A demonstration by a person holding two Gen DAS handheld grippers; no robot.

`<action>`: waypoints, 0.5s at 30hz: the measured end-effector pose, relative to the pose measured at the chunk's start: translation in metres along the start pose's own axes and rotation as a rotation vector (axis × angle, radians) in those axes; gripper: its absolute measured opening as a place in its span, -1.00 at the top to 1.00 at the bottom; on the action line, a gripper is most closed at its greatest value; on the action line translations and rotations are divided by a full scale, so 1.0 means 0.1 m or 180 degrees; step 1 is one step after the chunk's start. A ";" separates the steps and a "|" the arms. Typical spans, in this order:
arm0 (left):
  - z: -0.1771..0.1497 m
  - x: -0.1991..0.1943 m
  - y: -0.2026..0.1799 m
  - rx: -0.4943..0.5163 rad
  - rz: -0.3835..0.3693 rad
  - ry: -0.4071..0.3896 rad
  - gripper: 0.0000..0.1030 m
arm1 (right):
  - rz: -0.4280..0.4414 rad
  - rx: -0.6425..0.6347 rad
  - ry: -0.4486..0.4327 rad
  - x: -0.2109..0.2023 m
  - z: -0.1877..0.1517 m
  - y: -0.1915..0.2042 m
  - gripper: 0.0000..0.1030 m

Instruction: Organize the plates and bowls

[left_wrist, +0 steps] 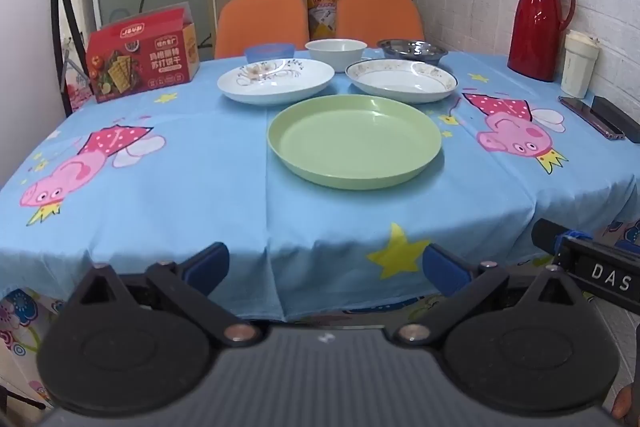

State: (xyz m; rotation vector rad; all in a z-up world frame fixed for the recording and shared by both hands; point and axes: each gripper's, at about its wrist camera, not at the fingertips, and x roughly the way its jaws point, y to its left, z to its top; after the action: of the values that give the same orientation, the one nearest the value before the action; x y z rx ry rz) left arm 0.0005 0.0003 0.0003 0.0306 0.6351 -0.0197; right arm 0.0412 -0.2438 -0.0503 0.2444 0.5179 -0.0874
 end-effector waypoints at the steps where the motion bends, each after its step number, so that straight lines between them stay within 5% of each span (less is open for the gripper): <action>1: 0.00 0.00 0.00 -0.0003 -0.0006 0.0017 -0.99 | -0.0010 -0.0004 0.0029 0.00 0.00 0.00 -0.76; 15: -0.01 -0.02 0.03 0.0007 0.0034 -0.0027 -0.99 | 0.0000 0.0025 0.0018 0.00 0.00 -0.02 -0.76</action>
State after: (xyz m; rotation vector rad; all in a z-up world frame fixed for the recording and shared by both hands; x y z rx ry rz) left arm -0.0009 0.0036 0.0009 0.0359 0.6265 -0.0103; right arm 0.0410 -0.2459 -0.0506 0.2523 0.5233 -0.0888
